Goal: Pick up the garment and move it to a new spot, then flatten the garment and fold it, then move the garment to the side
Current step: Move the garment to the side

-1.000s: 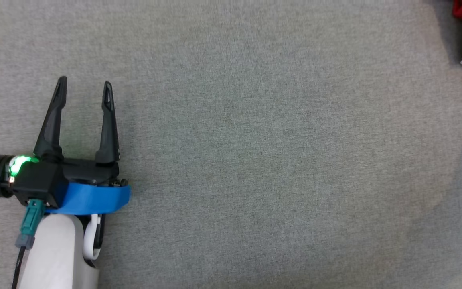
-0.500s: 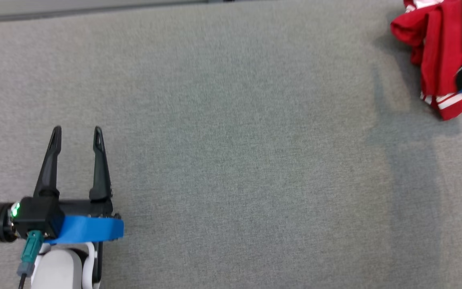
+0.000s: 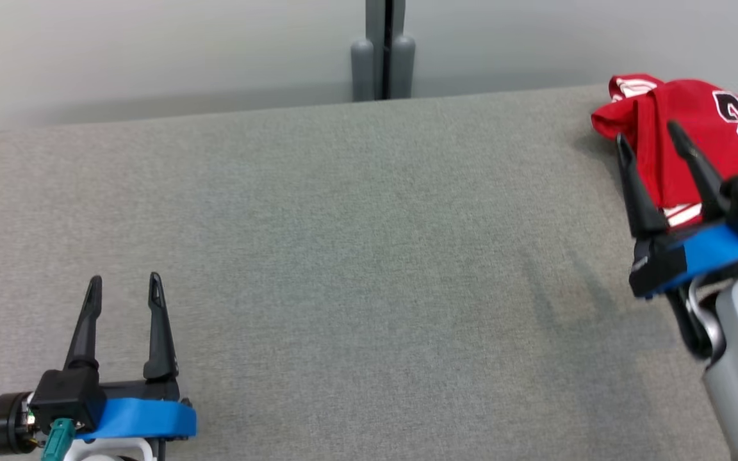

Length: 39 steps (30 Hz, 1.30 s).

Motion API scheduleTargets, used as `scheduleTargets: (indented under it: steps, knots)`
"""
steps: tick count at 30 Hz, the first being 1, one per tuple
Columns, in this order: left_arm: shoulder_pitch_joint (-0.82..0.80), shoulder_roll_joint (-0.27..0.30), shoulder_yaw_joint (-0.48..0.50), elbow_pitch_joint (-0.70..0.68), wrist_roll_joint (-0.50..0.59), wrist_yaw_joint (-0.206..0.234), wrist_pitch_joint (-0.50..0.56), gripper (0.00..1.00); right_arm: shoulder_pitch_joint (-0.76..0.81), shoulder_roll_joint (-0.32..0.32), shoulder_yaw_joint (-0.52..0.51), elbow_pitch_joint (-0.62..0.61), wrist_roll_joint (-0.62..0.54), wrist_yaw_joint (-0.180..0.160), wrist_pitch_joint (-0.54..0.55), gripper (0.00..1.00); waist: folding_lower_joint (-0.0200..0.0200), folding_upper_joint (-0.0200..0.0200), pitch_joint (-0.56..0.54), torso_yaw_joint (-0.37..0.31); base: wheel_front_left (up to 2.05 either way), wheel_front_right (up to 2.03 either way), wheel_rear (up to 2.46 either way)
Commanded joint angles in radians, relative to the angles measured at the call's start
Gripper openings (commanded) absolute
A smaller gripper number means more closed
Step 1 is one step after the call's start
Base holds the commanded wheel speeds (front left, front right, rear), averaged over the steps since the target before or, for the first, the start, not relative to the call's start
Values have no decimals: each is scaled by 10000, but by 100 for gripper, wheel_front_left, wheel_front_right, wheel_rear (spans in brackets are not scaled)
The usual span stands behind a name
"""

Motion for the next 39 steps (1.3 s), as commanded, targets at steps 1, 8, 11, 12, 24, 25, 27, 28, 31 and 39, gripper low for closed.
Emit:
scheduleTargets:
  steps: [1, 8, 11, 12, 24, 25, 27, 28, 31, 39]
  knots:
    - [110, -27, 33, 50, -14, -7, -23, 100, 534, 130, -131, -191, 104, 2, -41, 100, 3, 1, -158, 49, 0, 0, 0]
    - [452, -181, -107, 296, -16, -60, -22, 100, 2792, 528, -1126, -1305, 132, 2, -41, 100, 3, 1, -804, 427, 0, 0, 0]
    - [617, -212, -170, 379, 7, -95, -22, 100, 3715, 821, -1520, -1752, 41, 2, -42, 100, 3, 1, -1041, 565, 0, 0, 0]
    - [645, -218, -173, 407, 11, -109, -22, 100, 3984, 915, -1606, -1892, 0, 2, -42, 100, 3, 1, -1095, 593, 0, 0, 0]
    - [880, -266, -291, 623, 130, -164, -22, 100, 6023, 2297, -2212, -3580, -796, 2, 222, 100, 3, 1, -1576, 989, 0, 0, 0]
    - [914, -275, -313, 608, 147, -154, -22, 100, 6096, 2385, -2224, -3689, -893, 2, 273, 100, 3, 1, -1608, 1006, 0, 0, 0]
    - [982, -276, -347, 590, 166, -140, -22, 100, 6216, 2532, -2280, -3866, -1037, 2, 362, 100, 3, 1, -1665, 1036, 0, 0, 0]
    - [992, -276, -363, 589, 169, -139, -23, 100, 6267, 2582, -2335, -3925, -1064, 2, 378, 100, 3, 1, -1689, 1048, 0, 0, 0]
    - [1015, -281, -401, 591, 176, -145, -22, 100, 6400, 2697, -2411, -4030, -1176, 2, 475, 100, 3, 1, -1747, 1071, 0, 0, 0]
    - [1043, -238, -446, 560, 177, -168, -22, 100, 6433, 2838, -2468, -4045, -1307, 2, 654, 100, 3, 1, -1824, 1067, 0, 0, 0]
